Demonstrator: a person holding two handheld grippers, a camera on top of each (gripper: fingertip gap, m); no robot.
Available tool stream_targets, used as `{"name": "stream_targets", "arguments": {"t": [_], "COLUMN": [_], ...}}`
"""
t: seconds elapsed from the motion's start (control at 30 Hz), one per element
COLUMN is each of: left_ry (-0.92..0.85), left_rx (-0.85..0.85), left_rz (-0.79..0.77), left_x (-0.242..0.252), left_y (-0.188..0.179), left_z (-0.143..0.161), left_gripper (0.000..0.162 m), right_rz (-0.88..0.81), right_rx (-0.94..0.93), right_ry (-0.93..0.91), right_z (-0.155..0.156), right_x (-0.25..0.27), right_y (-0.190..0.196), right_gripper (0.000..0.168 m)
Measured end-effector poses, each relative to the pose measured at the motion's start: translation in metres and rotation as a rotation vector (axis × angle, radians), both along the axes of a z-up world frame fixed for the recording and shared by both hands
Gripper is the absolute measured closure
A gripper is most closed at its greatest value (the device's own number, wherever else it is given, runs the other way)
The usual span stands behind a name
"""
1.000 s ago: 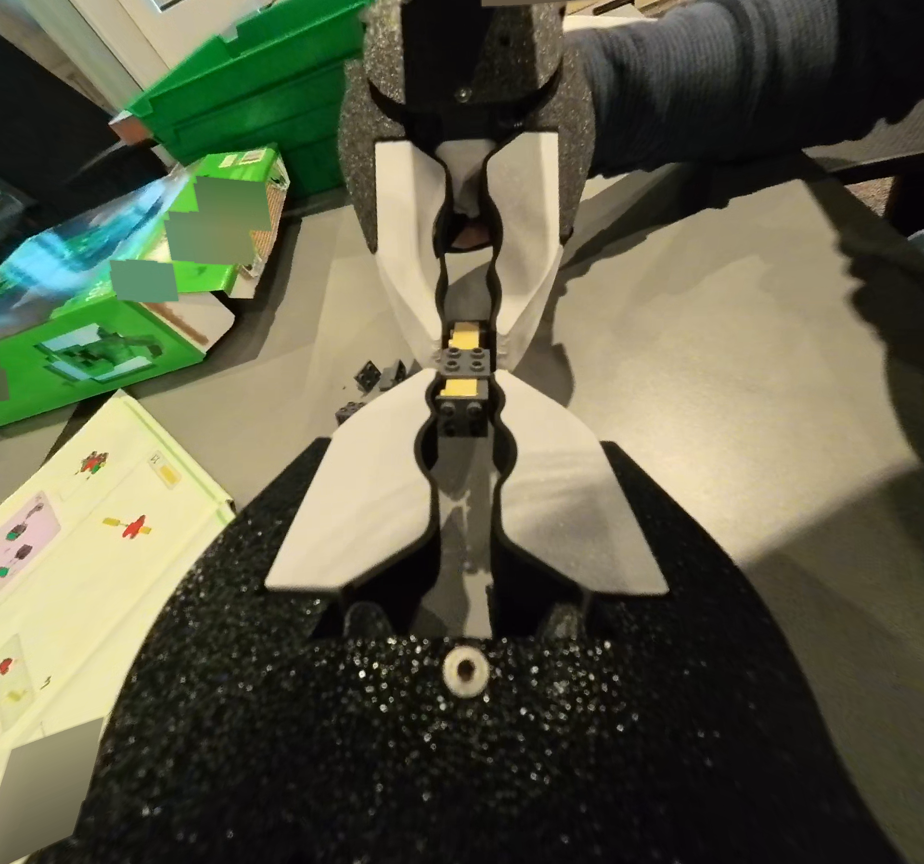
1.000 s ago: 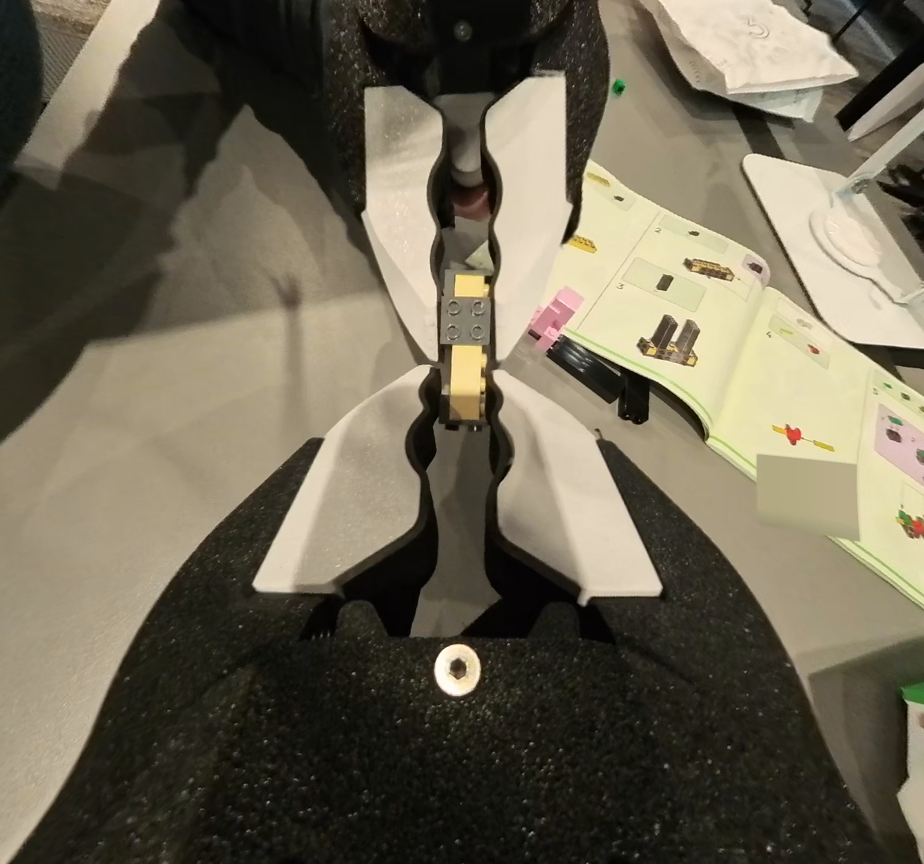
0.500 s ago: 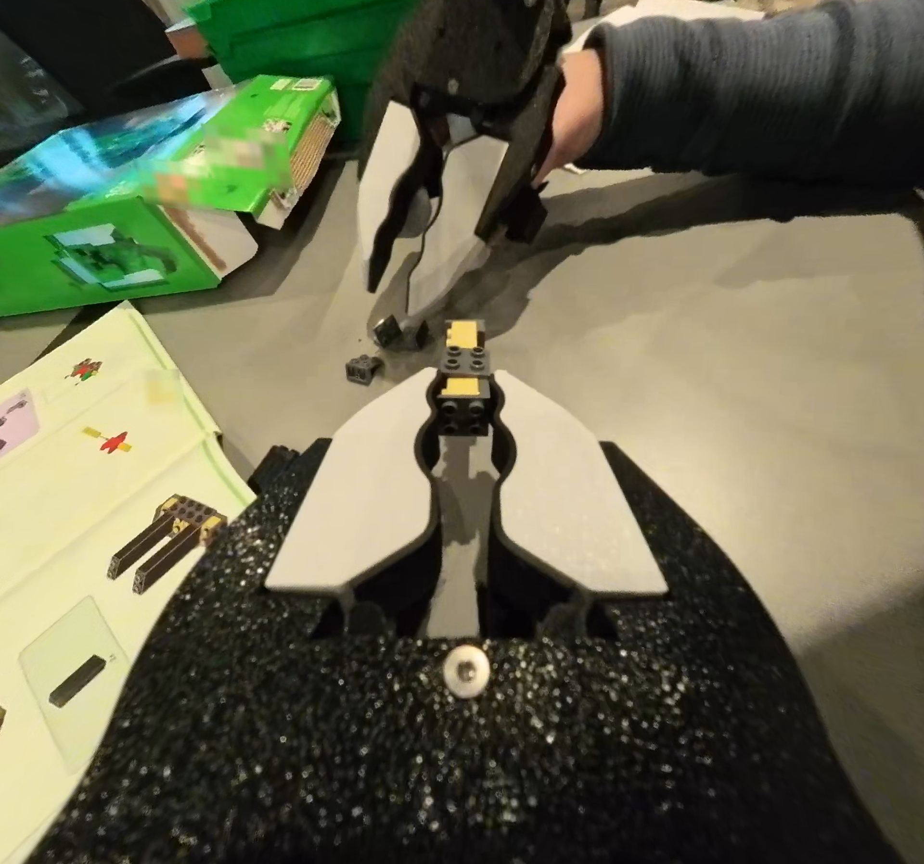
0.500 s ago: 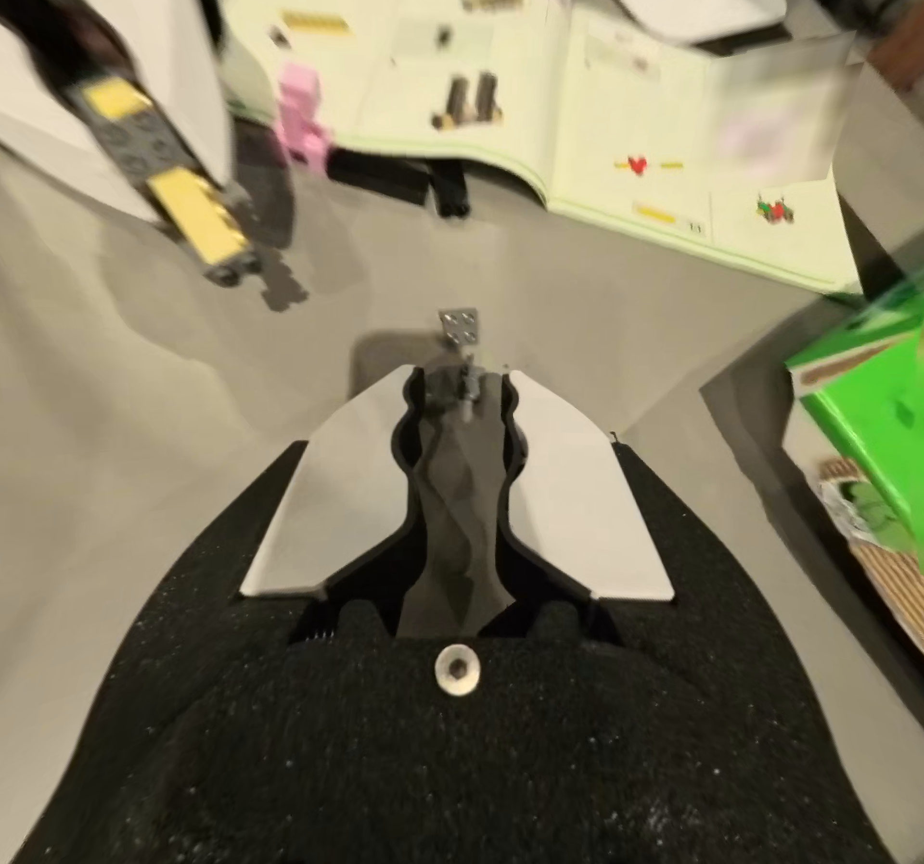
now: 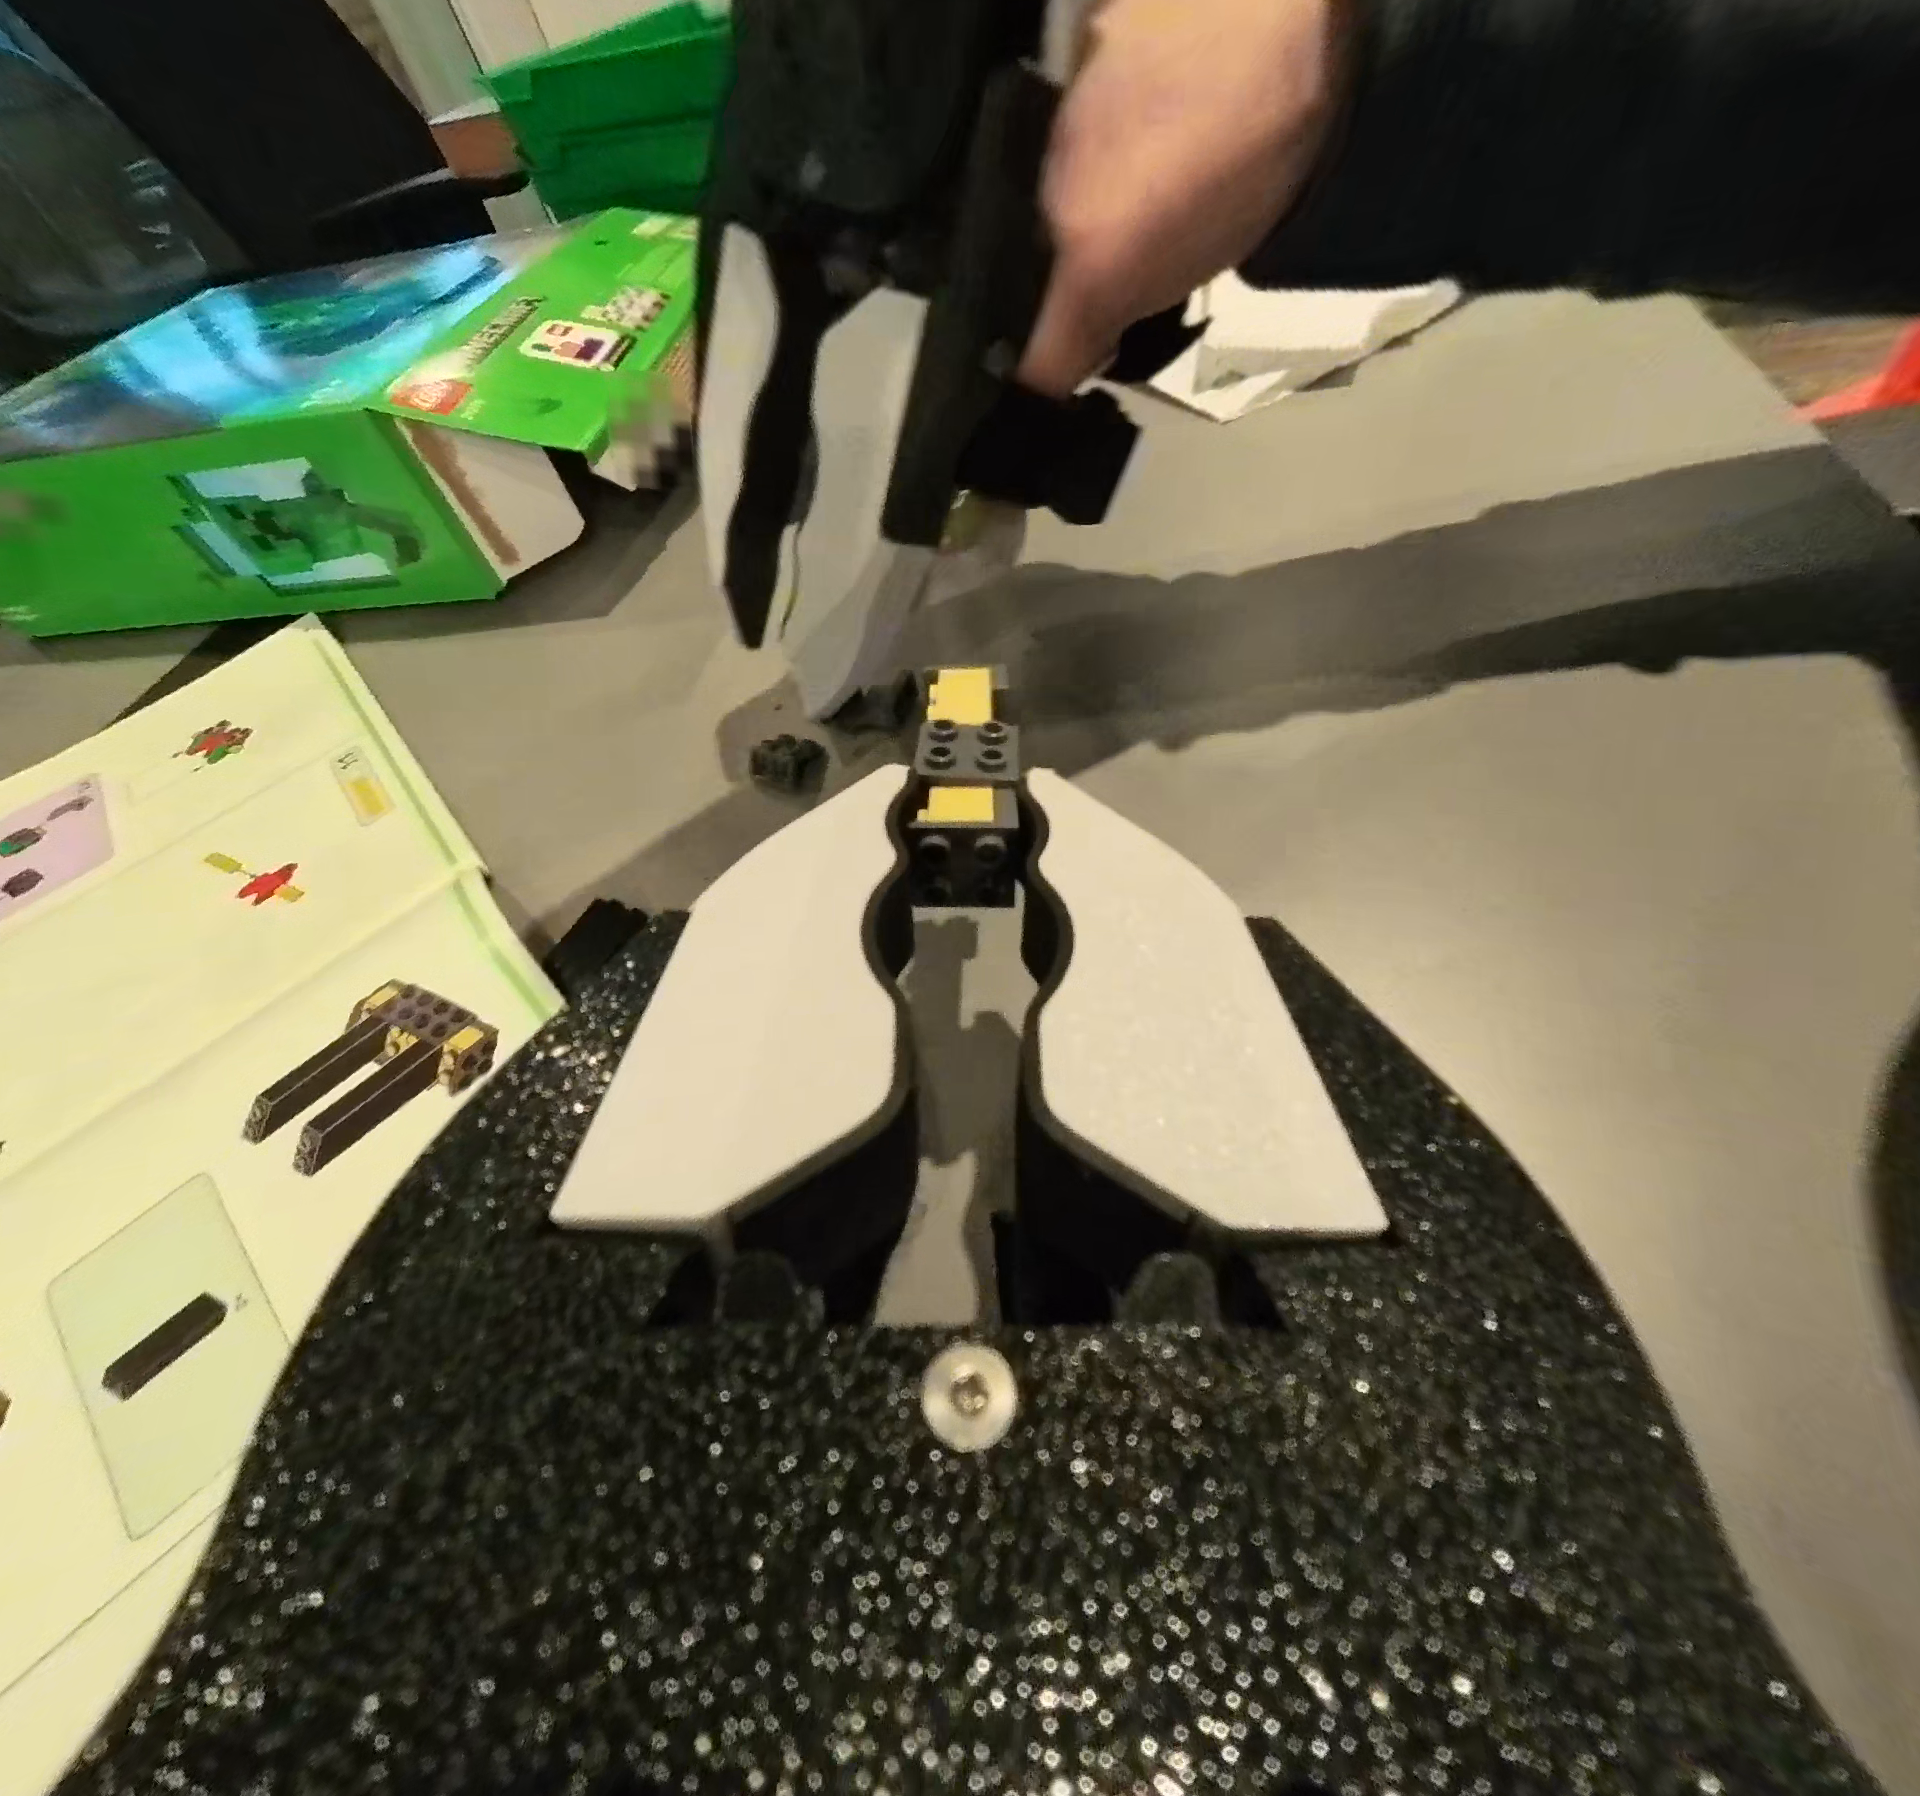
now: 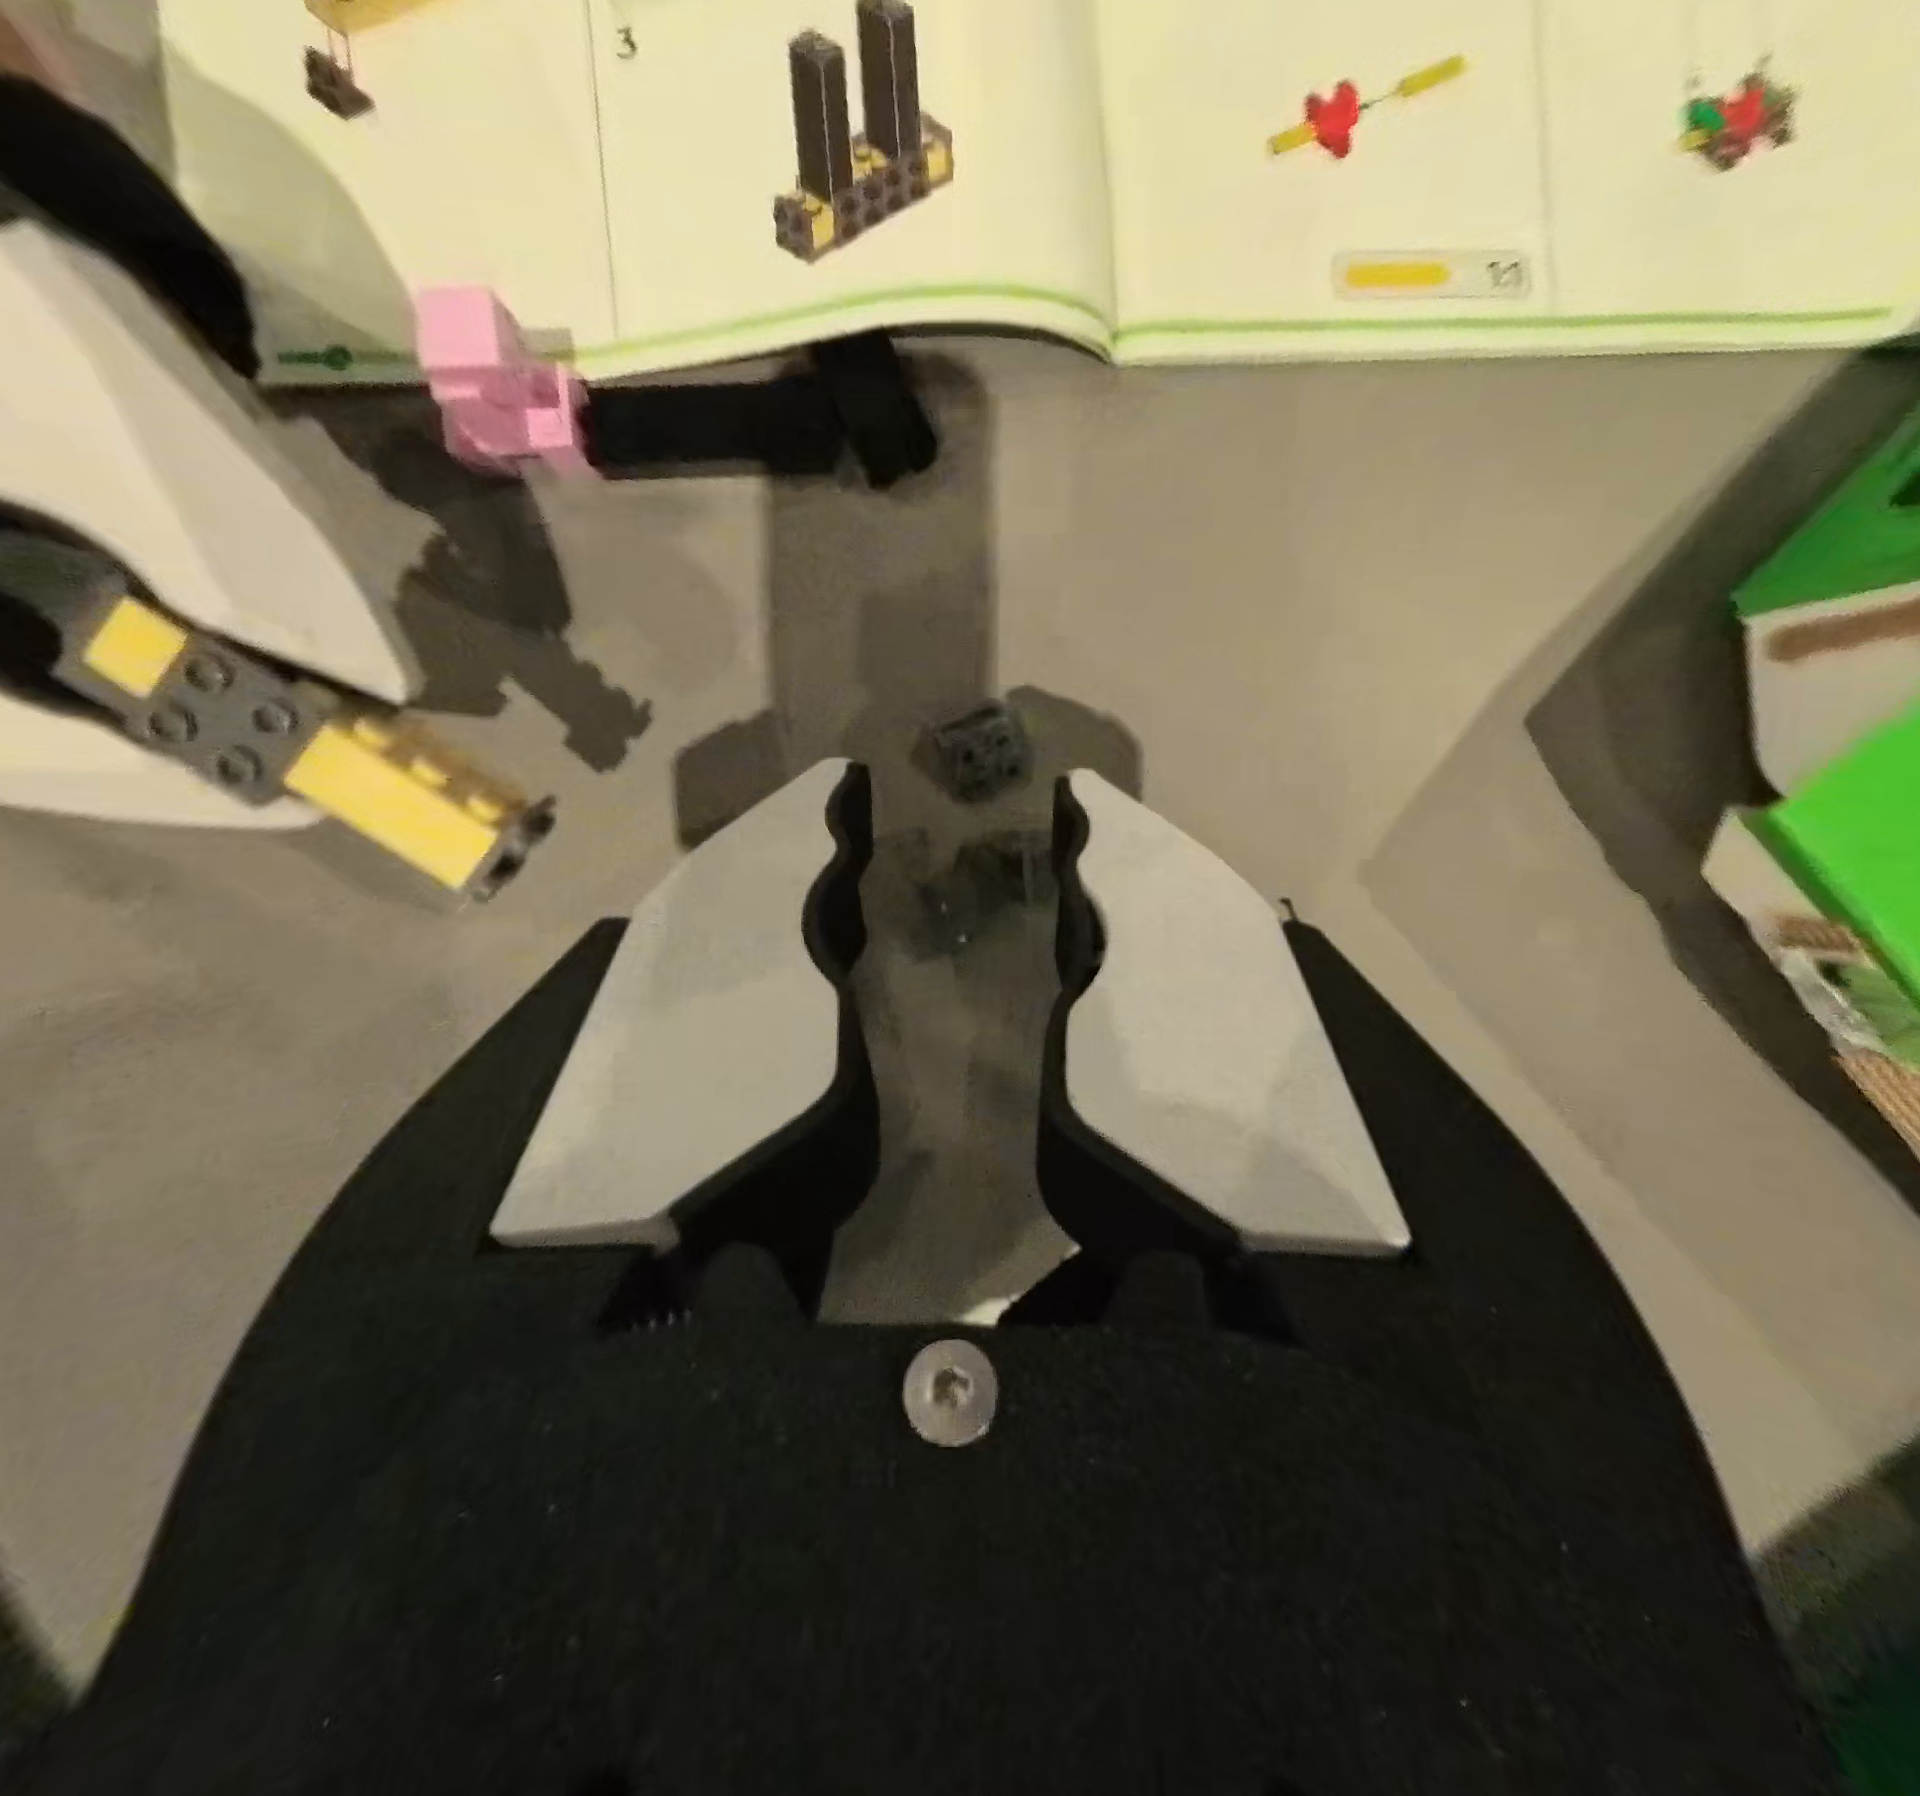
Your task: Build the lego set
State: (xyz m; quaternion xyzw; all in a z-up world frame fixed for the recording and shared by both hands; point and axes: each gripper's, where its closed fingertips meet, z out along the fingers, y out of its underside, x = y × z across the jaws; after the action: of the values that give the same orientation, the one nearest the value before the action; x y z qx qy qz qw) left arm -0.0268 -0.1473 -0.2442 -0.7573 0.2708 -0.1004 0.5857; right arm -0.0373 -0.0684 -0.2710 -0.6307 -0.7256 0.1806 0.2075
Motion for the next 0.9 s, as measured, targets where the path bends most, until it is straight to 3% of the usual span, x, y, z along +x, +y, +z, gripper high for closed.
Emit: {"name": "stream_targets", "arguments": {"t": [0.1,0.27,0.4,0.47,0.53,0.73,0.9], "left_ry": [0.02,0.027,0.015,0.012,0.003,0.015,0.018], "left_rx": [0.007,0.009,0.005,0.003,0.003,0.004,0.003], "left_rz": [-0.011,-0.027,-0.023,-0.02,-0.019,-0.027,-0.029], "left_x": [0.002,0.004,0.002,0.0,-0.001,0.001,0.001], "left_y": [-0.002,-0.003,-0.002,-0.001,-0.001,-0.002,-0.002], "left_z": [-0.001,-0.001,-0.001,-0.001,0.0,-0.001,-0.002], "left_gripper": [0.146,0.146,0.146,0.146,0.146,0.146,0.145], "right_rz": [0.032,0.12,0.202,0.284,0.443,1.252,1.39], "right_rx": [-0.043,0.063,0.06,0.074,0.13,0.5,0.53], "right_ry": [-0.116,-0.287,-0.32,-0.342,-0.365,-0.246,-0.256], "right_z": [-0.01,-0.027,-0.032,-0.031,-0.03,-0.021,-0.029], "right_x": [-0.011,-0.011,-0.012,-0.012,-0.009,-0.005,-0.006], "right_y": [-0.001,0.006,0.003,-0.001,-0.003,-0.009,-0.008], "right_gripper": [0.134,0.133,0.151,0.152,0.152,0.152,0.152]}}
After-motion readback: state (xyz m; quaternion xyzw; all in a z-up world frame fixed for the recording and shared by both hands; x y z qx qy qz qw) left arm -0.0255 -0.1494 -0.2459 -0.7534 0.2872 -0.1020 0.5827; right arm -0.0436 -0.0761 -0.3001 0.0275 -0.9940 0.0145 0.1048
